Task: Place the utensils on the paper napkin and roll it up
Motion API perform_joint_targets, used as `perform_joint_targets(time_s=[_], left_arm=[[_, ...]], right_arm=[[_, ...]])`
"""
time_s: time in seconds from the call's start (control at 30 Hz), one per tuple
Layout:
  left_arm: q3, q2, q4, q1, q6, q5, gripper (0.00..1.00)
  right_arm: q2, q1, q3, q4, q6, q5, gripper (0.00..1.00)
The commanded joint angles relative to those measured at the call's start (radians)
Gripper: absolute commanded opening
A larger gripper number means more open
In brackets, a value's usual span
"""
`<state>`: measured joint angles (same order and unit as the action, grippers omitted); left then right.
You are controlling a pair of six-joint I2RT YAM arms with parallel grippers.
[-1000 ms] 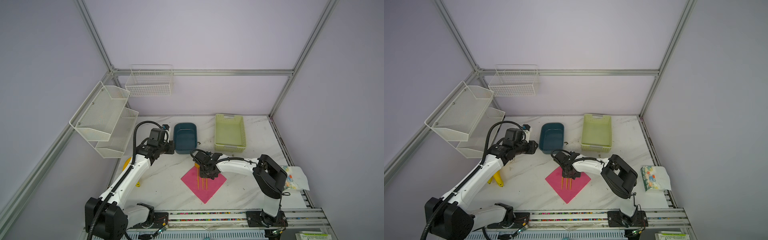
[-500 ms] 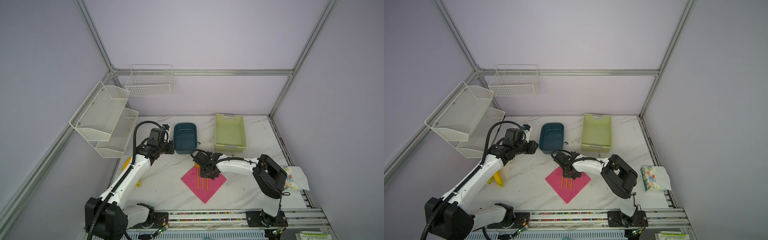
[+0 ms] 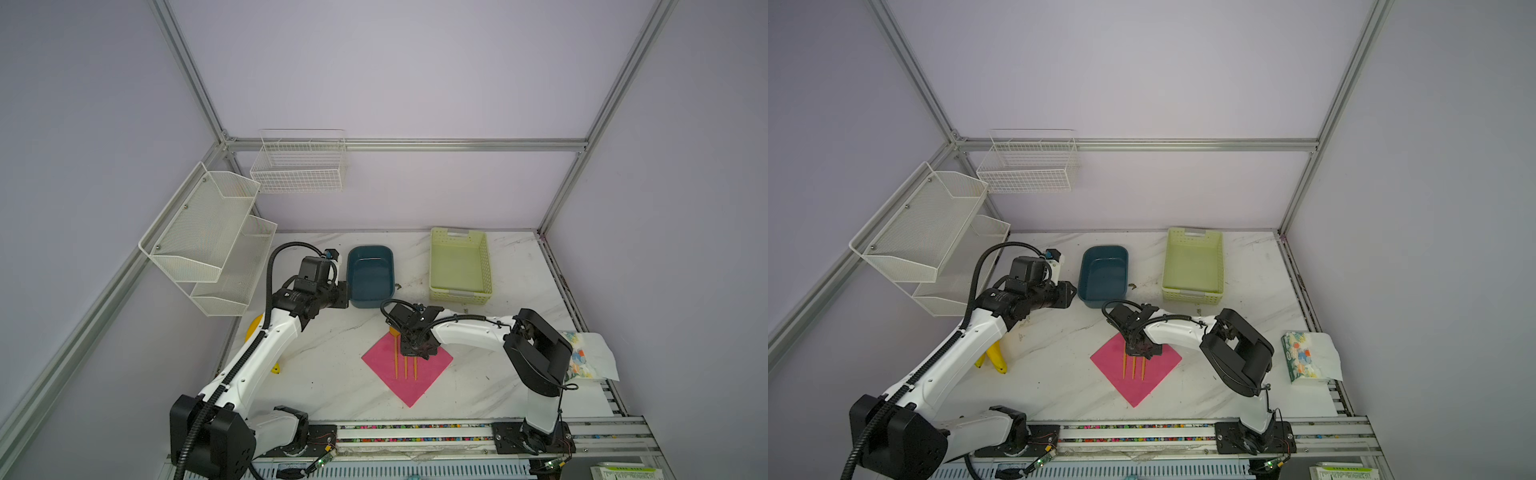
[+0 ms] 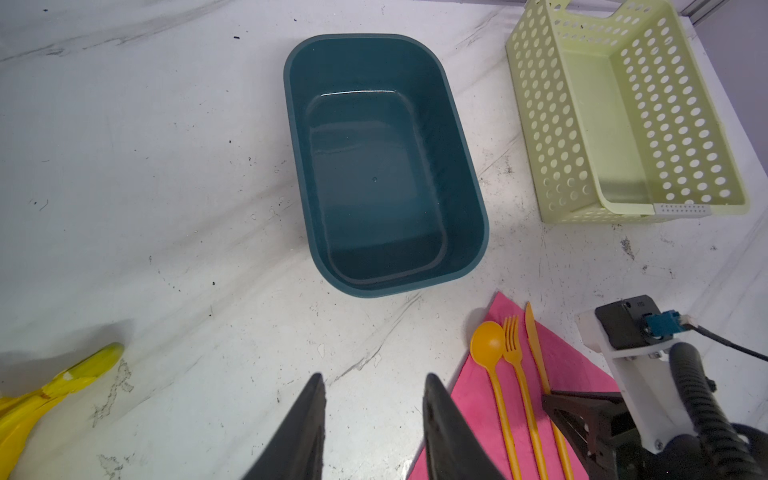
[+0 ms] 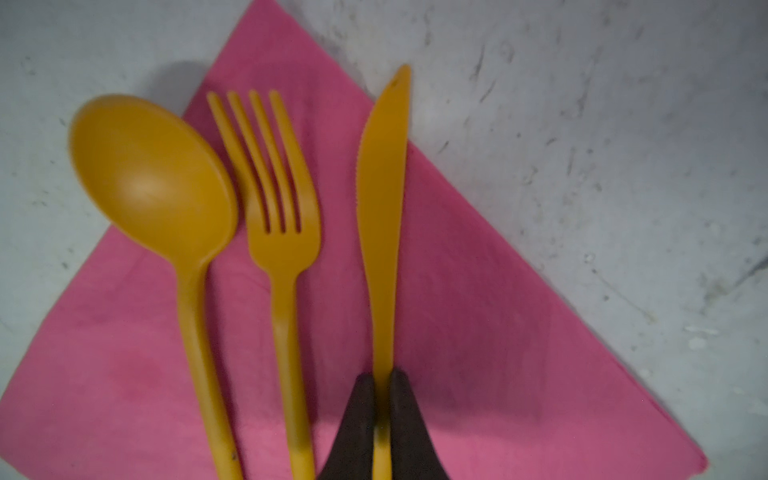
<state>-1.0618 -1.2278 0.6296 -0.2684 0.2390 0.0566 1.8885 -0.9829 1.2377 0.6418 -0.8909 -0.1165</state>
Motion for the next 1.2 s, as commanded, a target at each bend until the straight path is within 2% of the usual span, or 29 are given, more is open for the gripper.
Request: perform_joint_targets(time_s=[0.0,0.2,0.67,0.87,1.0,1.17], left_arm=[[0.033,0.024,-0.030,0.009,-0.018,0.014,0.39],[0.033,0.023,-0.030,0.009,-0.018,0.015,0.39],[0.033,0.020,-0.030,0.011,-0.017,0.020,0.39],[0.038,0.014,-0.030,0.011,-0.015,0.021,0.39],[0.045,0.006,-0.027,0.011,-0.012,0.033,0.39],[0.048,-0.004,-0.030,0.011,-0.012,0.024,0.39]], right_arm=[[0.020,-0.007,0.003,0.032,0.003,-0.022,0.12],[0.014,-0.006,0.001,0.033,-0.001,-0.025,0.14],[-0.055,-0.007,0.022,0.058,-0.024,-0.043,0.27],[-0.099,-0.007,0.038,0.081,-0.014,-0.064,0.28],[-0.136,-0.005,0.039,0.075,0.053,-0.087,0.27],[-0.166,-0.005,0.046,0.049,0.252,-0.078,0.27]])
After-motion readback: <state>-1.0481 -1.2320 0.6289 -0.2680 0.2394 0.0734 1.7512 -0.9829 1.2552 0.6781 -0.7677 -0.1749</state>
